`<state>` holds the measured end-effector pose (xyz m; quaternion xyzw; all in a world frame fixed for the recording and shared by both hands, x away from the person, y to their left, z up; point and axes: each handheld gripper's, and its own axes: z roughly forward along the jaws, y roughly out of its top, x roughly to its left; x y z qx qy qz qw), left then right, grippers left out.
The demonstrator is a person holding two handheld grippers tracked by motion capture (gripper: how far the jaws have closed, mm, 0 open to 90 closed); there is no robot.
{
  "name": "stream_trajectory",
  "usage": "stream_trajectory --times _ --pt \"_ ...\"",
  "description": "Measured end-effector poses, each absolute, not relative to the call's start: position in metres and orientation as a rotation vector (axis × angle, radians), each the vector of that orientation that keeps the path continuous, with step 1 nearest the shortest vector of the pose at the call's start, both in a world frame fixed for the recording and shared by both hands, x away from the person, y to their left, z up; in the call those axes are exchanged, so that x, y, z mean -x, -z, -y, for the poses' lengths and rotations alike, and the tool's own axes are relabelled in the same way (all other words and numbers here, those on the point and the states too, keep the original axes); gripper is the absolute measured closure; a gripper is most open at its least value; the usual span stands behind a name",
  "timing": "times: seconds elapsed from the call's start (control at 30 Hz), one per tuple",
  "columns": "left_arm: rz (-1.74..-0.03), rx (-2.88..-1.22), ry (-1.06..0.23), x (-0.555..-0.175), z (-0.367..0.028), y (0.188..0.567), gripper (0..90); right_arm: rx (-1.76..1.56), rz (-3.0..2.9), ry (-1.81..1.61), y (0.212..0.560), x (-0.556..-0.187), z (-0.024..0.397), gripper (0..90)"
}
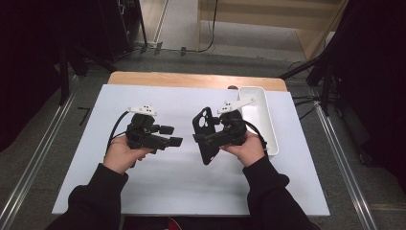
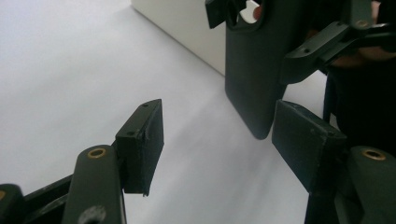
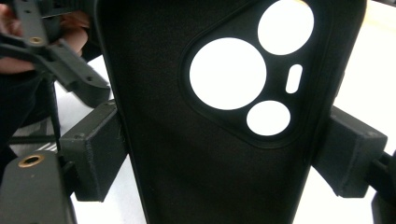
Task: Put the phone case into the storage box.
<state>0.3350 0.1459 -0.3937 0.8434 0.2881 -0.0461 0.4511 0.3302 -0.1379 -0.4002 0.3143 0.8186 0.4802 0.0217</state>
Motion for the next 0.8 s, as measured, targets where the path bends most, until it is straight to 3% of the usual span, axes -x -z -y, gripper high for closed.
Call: stream_trajectory --times 0.37,0.47,0.8 --pt "-0.681 -2.161 0.062 -0.331 -0.150 0.417 33.5 -0.932 -2.581 -1.519 0.400 -0.331 0.143 11.9" --pt "-0.682 -2.186 0.044 -0.327 -0.151 0.423 29.3 -0.939 -2.585 -1.515 0.400 -0.332 0.144 11.9" --pt "-0.710 -2.175 0.064 -0.318 -0.160 0.438 29.3 -0.926 -2.607 -1.539 0.400 -0.332 0.146 11.9"
